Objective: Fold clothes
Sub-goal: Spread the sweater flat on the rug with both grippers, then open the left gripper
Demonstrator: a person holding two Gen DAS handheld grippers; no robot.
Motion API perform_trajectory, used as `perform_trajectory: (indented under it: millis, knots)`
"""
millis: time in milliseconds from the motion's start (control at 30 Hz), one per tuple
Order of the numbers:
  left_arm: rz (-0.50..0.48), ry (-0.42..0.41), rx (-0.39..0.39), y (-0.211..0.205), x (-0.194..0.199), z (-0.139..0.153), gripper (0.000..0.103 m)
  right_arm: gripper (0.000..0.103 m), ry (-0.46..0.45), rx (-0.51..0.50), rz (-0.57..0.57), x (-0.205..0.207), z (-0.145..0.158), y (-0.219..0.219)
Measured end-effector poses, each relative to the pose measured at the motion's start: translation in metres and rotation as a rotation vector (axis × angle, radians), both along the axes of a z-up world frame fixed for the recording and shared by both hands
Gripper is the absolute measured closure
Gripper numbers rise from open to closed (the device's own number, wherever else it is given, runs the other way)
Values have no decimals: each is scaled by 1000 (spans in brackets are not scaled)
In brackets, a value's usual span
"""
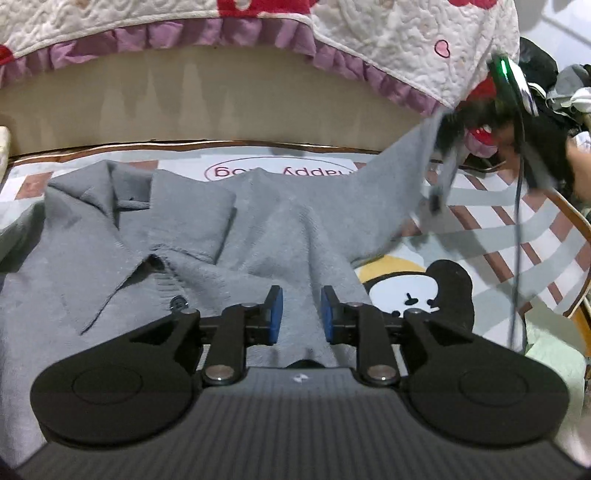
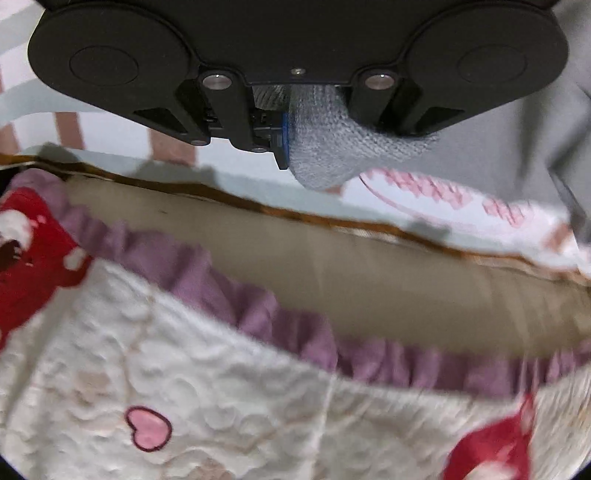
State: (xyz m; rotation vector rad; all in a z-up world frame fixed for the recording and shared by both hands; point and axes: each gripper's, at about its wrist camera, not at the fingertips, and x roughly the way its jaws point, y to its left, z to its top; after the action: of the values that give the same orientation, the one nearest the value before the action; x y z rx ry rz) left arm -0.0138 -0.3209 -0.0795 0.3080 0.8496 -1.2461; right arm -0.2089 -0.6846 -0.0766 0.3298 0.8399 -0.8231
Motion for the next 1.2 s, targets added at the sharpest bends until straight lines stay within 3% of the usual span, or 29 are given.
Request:
perform_trajectory:
  millis: [133,233,333,400,600,633,667,700,767,900,967,1100,1133,1200]
  knots:
    - [28,-43,17,14,0,-1,78,92,-56,147,-122,2,43,-60]
    - [49,18,11,23,-4,-5,74,92,-68,244,-219,-5,43,-99]
    - [25,81,-6,21,-20,-11,63,87,-28,313,-263,-11,14,-121]
    - [-14,112,0,14,-34,-17,55,80,21,300,-270,-15,-14,-123]
    - [-128,17,164,-20,-66,-60,44,84,-11,277,-349,-52,-76,-119]
    - [-137,1,195,-25,-69,-68,47,87,-16,261,-348,-59,-79,-120]
    - [-145,-15,224,-30,-71,-77,81,91,-24,241,-329,-63,-79,-119]
    - [-148,-30,241,-33,-71,-82,97,93,-33,222,-309,-67,-78,-118]
    - [-110,-25,208,-30,-65,-73,96,95,-44,187,-253,-70,-70,-118]
    - [-22,78,29,4,-35,-7,97,95,-32,-3,-125,-76,-25,-105]
    - [0,184,-48,24,-19,16,97,95,-57,-77,-107,-92,-2,-103]
    - [8,393,-117,41,-4,16,100,95,86,-219,-84,-118,1,-106]
    - [10,412,-84,34,-7,5,100,91,116,-194,-95,-127,-8,-110]
    - [-12,389,-19,12,-23,-16,98,68,200,-108,-110,-139,-37,-121]
